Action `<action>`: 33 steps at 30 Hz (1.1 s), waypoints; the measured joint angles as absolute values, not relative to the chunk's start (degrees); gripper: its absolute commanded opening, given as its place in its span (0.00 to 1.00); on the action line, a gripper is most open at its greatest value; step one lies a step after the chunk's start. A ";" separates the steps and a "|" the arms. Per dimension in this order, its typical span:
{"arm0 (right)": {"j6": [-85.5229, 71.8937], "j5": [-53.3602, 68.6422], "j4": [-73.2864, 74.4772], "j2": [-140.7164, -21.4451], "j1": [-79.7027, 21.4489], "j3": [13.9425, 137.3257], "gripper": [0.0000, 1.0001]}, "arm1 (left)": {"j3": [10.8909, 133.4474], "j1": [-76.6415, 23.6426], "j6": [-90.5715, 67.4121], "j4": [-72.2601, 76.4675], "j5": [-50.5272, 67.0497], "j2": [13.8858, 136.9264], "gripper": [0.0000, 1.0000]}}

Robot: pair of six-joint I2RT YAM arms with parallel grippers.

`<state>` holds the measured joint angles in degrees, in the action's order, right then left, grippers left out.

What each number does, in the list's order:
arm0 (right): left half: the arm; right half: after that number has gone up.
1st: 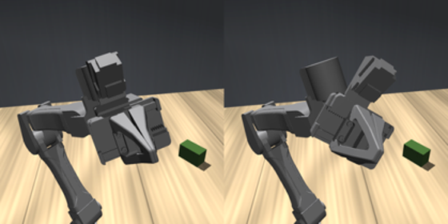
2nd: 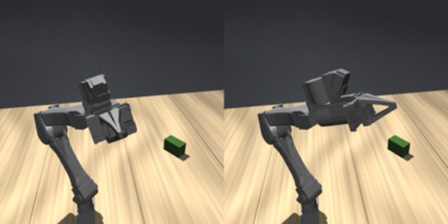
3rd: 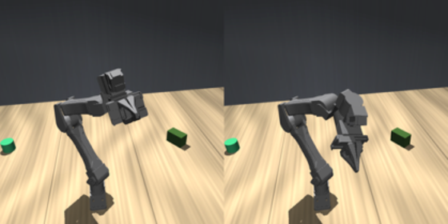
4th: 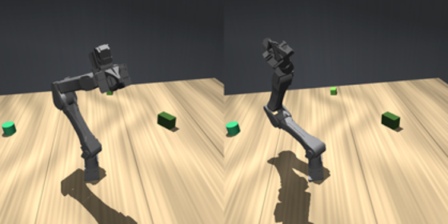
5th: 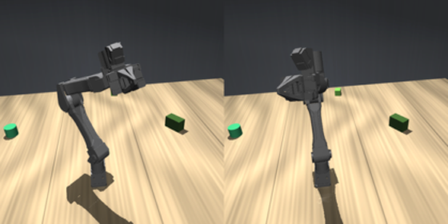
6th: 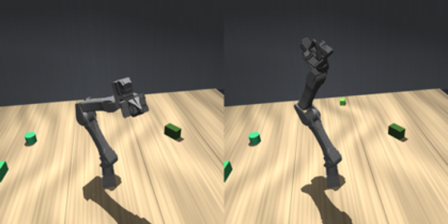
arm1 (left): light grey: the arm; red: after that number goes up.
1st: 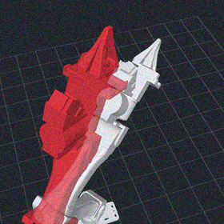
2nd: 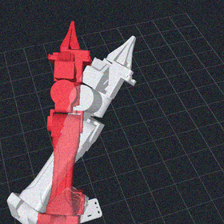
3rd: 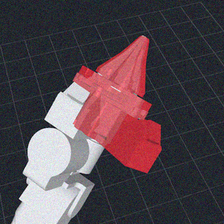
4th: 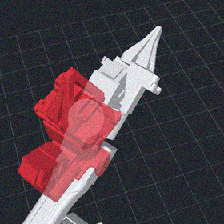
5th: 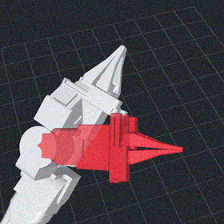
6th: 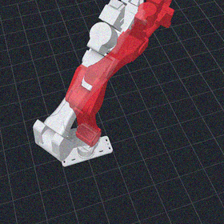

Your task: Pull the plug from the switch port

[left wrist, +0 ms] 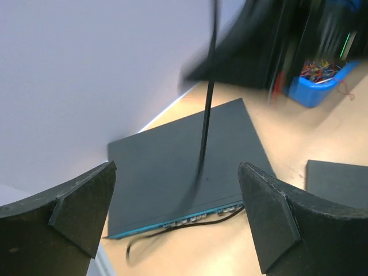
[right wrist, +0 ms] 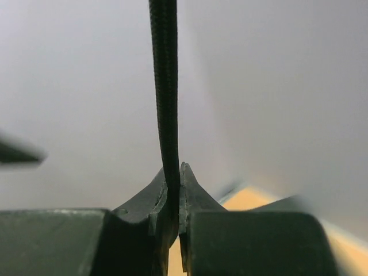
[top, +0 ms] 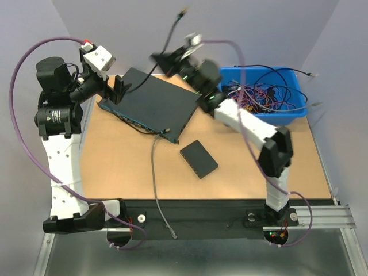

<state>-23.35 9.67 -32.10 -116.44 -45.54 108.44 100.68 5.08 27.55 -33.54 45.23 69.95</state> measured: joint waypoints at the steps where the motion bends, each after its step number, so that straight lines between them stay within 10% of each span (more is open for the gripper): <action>1: -21.65 7.88 -30.79 -113.43 -42.11 108.99 0.01 | 101.45 5.08 28.01 -34.28 44.27 69.89 0.99; 17: -7.70 -11.81 -29.80 -96.23 -8.93 123.76 0.01 | 101.58 5.10 31.09 -36.67 40.42 71.11 0.99; 33: -1.72 -15.62 -20.64 -102.52 -4.82 128.20 0.01 | 98.26 5.10 31.68 -35.79 40.07 72.95 0.99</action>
<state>-1.72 -15.62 -20.64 -102.52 -4.82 128.20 98.26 5.10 31.68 -35.79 40.07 72.95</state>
